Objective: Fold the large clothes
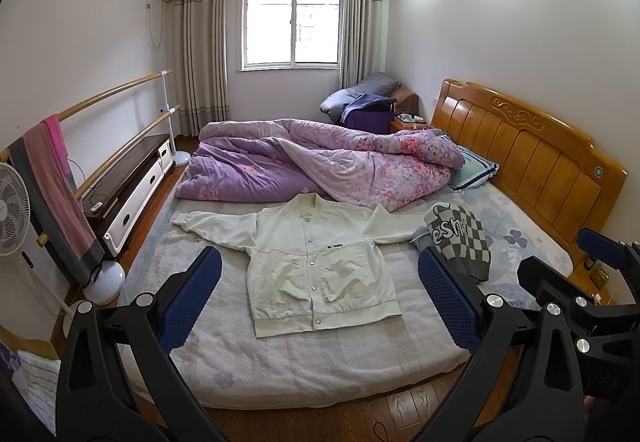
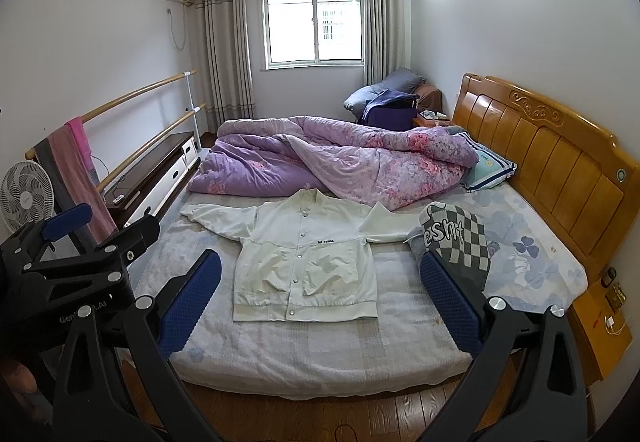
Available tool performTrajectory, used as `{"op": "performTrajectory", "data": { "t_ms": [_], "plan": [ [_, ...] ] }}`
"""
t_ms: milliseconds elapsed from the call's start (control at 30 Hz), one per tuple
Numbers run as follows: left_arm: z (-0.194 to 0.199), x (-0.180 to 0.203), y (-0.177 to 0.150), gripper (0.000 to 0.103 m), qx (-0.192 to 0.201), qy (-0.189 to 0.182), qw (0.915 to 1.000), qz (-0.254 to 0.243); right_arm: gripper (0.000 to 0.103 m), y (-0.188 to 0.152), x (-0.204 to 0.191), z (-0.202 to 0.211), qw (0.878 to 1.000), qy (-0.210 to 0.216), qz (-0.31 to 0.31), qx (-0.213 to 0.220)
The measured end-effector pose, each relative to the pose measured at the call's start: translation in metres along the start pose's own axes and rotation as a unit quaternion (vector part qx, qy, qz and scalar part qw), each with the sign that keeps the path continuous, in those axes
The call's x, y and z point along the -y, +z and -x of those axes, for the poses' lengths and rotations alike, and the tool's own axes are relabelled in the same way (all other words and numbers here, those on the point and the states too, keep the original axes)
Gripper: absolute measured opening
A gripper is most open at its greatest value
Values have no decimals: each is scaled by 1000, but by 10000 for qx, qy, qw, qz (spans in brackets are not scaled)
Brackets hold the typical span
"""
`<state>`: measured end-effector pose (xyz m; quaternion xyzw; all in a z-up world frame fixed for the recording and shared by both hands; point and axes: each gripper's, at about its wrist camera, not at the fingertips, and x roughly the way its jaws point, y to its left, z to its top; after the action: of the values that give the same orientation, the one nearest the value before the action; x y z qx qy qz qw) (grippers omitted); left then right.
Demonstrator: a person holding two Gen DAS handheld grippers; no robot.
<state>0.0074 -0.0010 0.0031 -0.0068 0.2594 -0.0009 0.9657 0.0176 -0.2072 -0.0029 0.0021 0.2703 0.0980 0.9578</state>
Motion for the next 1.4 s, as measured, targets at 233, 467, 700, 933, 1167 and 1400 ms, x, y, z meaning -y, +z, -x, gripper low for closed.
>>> {"op": "performTrajectory", "data": {
  "t_ms": [233, 467, 700, 933, 1167, 1400],
  "plan": [
    [-6, -3, -2, 98, 7, 10, 10000, -4, 96, 1, -4, -3, 10000, -14, 9, 24],
    [-15, -10, 0, 98, 18, 10, 10000, 7, 96, 3, -6, -7, 10000, -10, 23, 22],
    [-14, -12, 0, 98, 25, 1, 10000, 12, 96, 2, -8, -7, 10000, -1, 25, 21],
    [-15, -14, 1, 98, 16, -7, 10000, 18, 96, 2, -8, -10, 10000, -2, 23, 0],
    [-16, -14, 0, 98, 17, 0, 10000, 24, 96, 3, -9, -15, 10000, 0, 15, -16],
    [-16, -14, -1, 98, 18, -7, 10000, 34, 96, 0, -17, -21, 10000, -10, 30, -54]
  ]
}}
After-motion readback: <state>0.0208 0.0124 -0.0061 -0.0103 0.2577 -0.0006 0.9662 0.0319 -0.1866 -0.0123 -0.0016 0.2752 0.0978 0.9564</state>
